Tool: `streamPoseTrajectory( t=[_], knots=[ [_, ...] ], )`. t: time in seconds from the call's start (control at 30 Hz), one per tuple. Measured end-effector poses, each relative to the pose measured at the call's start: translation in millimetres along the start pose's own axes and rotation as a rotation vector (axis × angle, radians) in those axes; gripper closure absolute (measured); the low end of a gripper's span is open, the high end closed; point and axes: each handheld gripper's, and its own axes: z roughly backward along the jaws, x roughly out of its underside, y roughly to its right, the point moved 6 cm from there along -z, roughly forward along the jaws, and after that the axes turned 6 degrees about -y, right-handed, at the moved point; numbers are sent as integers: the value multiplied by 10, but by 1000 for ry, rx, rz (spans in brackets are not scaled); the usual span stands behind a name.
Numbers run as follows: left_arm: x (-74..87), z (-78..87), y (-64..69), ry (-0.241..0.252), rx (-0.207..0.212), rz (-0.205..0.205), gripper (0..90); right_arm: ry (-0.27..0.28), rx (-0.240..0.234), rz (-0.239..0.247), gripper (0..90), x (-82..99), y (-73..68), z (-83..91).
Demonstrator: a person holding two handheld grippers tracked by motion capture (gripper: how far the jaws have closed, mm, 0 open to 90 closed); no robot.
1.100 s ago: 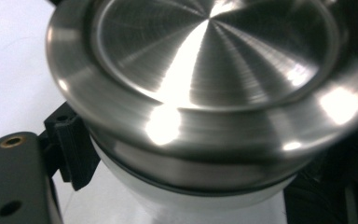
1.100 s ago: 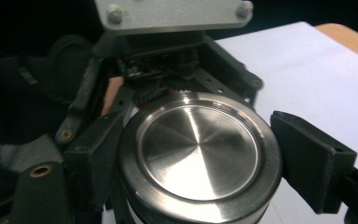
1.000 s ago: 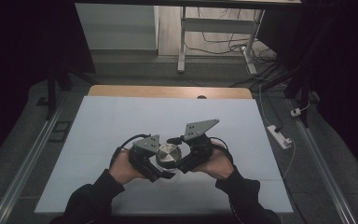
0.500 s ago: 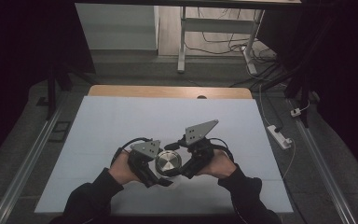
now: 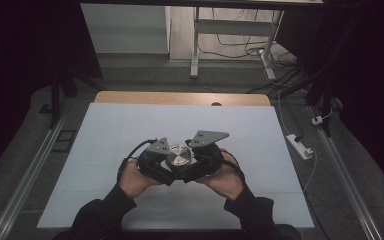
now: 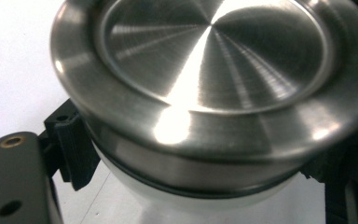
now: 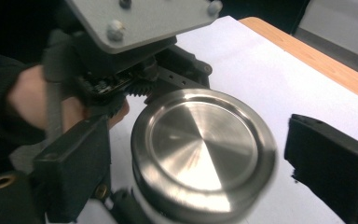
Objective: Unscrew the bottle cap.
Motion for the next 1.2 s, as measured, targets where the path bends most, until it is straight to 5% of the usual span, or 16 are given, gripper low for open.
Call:
streamPoseTrajectory(
  t=[0.2, 0.43, 0.67, 0.77, 1.2],
  knots=[
    [-16, 5, 61, -6, 29, -40, 151, 8, 16, 31, 195, 19, -29, -42],
    [1, 67, 156, 25, 205, -156, 151, 42, -240, 59, 199, 35, -33, 84],
    [41, 80, 213, 17, 282, -224, 151, 50, -305, 131, 200, 36, -103, 129],
    [60, 56, 221, 2, 280, -248, 151, 96, -348, 118, 200, -7, -106, 201],
    [69, 66, 92, 16, 199, -176, 151, 100, -264, 110, 199, 17, 8, 231]
  ],
)
